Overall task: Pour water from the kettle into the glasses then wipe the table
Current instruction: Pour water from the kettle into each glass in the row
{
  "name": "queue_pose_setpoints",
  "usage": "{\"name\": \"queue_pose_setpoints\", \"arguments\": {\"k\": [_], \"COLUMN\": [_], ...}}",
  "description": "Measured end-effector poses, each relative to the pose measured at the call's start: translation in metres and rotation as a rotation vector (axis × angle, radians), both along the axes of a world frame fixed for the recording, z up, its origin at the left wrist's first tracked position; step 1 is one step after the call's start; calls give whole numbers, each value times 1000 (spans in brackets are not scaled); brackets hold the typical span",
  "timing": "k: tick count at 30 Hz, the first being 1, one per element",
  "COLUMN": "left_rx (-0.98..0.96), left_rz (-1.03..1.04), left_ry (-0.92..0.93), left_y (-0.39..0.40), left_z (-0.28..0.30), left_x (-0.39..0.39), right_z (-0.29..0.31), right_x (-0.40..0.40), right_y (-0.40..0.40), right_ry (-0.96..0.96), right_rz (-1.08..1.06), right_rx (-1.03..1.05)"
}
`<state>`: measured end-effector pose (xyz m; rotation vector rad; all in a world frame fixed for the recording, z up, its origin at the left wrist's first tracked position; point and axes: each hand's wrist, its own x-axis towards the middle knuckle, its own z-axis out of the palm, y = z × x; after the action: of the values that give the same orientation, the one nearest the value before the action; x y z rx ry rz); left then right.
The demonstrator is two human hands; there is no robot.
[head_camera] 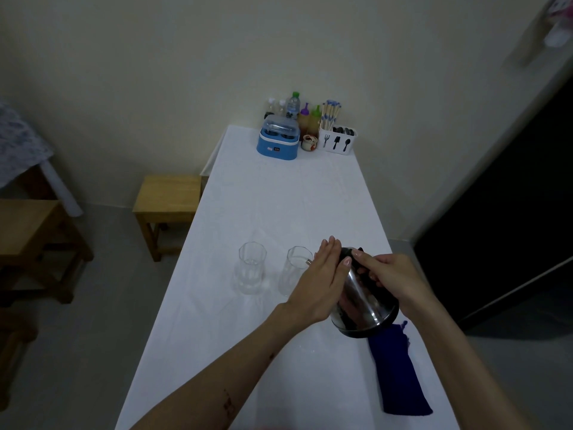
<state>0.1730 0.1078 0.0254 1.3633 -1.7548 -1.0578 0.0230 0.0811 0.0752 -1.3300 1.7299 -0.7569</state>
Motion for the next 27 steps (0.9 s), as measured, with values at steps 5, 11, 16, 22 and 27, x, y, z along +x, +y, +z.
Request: {"name": "queue_pose_setpoints", "arguments": {"k": [5, 11, 16, 22, 27], "left_rx": [-8, -18, -30, -38, -46], "left_rz": [7, 9, 17, 15, 8], "left_ry": [0, 10, 29, 50, 47], "left_y": [1, 3, 4, 5, 5], "left_z": [0, 3, 7, 11, 15], "left_x": [-1, -1, -2, -4, -5], "right_z": [4, 6, 11, 17, 21], "right_x": [1, 0, -1, -2, -3], "right_y": [3, 3, 4, 5, 8], "right_ry": [8, 18, 6, 4, 1], "right_rz": [14, 4, 9, -4, -14], "right_rx": [-9, -10, -27, -35, -39]}}
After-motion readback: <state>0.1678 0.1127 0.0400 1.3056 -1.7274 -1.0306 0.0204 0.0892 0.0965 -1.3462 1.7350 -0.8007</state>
